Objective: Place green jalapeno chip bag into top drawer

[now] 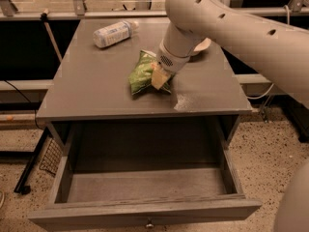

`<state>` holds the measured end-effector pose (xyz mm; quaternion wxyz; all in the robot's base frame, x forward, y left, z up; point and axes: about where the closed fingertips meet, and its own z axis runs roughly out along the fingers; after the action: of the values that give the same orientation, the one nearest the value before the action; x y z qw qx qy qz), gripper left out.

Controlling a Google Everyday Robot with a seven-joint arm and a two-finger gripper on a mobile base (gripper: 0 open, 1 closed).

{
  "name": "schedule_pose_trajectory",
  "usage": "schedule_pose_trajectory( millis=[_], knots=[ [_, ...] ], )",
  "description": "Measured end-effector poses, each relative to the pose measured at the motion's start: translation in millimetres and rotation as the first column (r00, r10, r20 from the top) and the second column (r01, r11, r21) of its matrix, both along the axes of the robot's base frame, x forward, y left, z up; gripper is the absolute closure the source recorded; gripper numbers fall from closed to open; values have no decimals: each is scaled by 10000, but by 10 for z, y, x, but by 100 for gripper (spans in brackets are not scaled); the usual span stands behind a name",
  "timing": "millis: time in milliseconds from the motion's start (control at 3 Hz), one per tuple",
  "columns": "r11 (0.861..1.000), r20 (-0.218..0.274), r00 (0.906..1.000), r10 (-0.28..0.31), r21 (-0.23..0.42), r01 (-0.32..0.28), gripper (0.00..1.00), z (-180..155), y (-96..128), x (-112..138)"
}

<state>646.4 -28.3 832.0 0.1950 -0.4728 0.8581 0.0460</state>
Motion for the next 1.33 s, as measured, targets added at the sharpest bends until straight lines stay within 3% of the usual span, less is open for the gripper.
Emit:
schedule_pose_trajectory(
  millis=[333,667,1000,1333],
  knots=[
    [10000,18,10000,67,33,-67,100,18,1,-8],
    [9905,376,9917,1226,583,-1246,100,226,25,-158],
    [9362,1035,9533,2839,1851,-2989,100,741,22,-546],
    [9279,1186,9413,3161,1681,-3328,100,703,56,-529]
  ],
)
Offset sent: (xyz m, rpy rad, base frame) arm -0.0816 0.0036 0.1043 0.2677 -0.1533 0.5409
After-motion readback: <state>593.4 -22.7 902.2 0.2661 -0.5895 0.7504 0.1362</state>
